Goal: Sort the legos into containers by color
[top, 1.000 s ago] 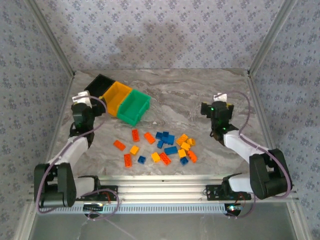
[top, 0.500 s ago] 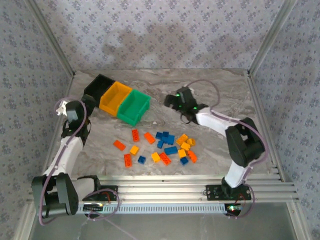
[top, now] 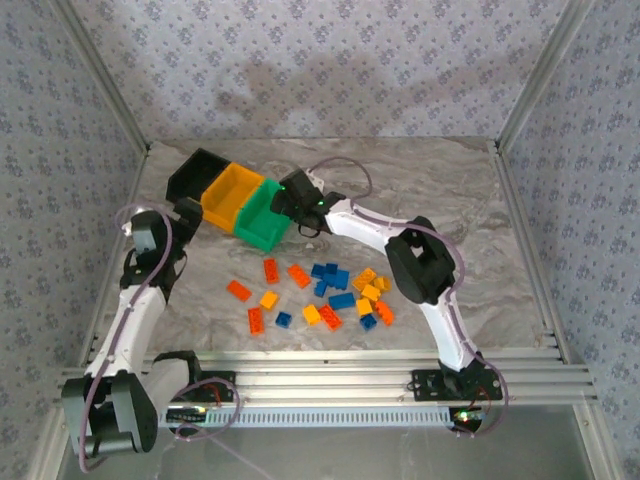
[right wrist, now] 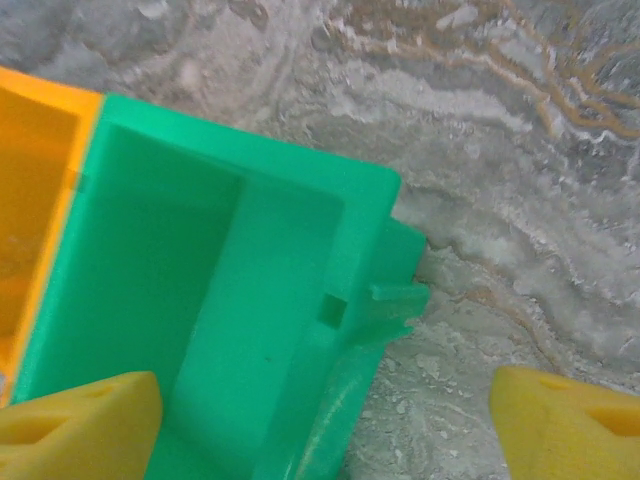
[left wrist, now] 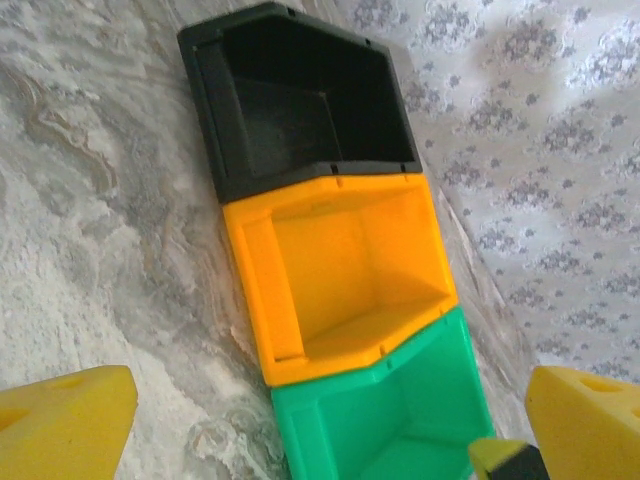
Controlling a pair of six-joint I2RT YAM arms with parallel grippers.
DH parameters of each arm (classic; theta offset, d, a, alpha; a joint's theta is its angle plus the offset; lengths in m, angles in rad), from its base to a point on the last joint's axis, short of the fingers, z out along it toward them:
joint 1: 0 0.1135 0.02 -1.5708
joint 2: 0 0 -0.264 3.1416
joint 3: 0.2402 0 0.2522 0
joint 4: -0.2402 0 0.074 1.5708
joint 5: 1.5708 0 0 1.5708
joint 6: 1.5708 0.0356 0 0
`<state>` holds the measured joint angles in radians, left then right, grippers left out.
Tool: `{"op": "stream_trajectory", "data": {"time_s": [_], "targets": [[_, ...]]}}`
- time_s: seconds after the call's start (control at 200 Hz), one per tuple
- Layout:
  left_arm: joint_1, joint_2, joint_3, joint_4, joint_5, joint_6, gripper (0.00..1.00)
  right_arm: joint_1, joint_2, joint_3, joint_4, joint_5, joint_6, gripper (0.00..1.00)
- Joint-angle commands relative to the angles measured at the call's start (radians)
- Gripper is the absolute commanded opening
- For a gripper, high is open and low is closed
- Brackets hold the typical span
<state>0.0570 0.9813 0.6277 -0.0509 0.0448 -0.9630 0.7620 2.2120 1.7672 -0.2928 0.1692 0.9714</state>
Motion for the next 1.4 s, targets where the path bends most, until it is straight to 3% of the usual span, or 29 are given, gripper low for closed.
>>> {"op": "stream_trajectory", "data": {"time_s": [0.0, 0.35, 0.47, 0.844, 1.114, 1.394], "targets": [[-0.012, -0.029, -0.003, -0.026, 0.032, 0.002, 1.0, 0.0, 0.052, 0.064, -0.111, 0.029, 0.06, 0.8], [-0.053, -0.031, -0.003, -0.035, 0.027, 0.015, 1.0, -0.025, 0.078, 0.104, -0.204, 0.002, 0.033, 0.46], [-0.066, -0.025, 0.003, -0.046, 0.024, 0.017, 1.0, -0.042, 0.051, 0.071, -0.21, 0.003, 0.01, 0.31], [-0.105, -0.004, 0.038, -0.087, 0.019, 0.03, 1.0, -0.153, -0.069, -0.027, -0.224, -0.007, -0.13, 0.0], [-0.133, 0.0, 0.064, -0.103, 0.058, 0.051, 0.99, -0.331, -0.18, -0.151, -0.208, -0.175, -0.333, 0.0], [-0.163, -0.008, 0.068, -0.141, 0.105, 0.081, 0.99, -0.471, -0.25, -0.249, -0.24, -0.349, -0.649, 0.0]]}}
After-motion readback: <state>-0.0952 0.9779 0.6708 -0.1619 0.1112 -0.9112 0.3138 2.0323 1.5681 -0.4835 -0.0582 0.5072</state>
